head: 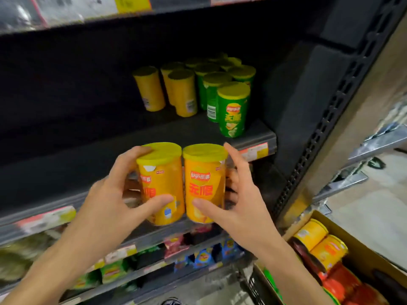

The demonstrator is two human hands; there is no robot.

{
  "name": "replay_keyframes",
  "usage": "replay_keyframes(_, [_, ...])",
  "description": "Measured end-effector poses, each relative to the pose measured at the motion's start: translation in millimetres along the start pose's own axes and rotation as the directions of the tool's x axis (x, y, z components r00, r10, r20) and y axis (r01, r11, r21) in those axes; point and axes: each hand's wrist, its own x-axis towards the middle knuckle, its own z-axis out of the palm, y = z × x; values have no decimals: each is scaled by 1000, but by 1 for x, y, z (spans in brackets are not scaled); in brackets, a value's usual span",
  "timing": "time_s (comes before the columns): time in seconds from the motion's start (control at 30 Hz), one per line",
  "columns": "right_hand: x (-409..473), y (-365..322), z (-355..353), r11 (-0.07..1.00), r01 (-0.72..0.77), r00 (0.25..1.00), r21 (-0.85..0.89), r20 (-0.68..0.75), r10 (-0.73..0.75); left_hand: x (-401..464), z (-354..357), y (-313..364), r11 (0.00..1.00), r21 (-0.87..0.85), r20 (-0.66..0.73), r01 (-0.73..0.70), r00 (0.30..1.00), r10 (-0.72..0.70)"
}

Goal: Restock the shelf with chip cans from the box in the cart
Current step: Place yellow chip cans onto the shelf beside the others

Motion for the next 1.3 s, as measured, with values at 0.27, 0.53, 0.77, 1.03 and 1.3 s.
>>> replay_keyframes(0.27, [54,-38,79,978,197,979,-65,-44,-200,12,-67,-32,991,-7,-217,-135,967,130])
replay_keyframes(0.53, [103,-20,130,976,201,975,-77,-80,-207,42,-88,-83,998,30,-259,-54,964,60])
replay_keyframes(0.77, [107,-1,147,983,127,981,-135,-128,-144,45,-87,-110,996,81,-226,-48,972,65])
replay_keyframes(1.03, [102,12,146,957,119,976,-266,-148,-163,42,-75,-120,994,105,-225,-20,973,43])
replay_keyframes(1.3, [107,23,109,923,99,951,-371,-238,-197,42,-68,-119,994,102,-198,-26,979,45])
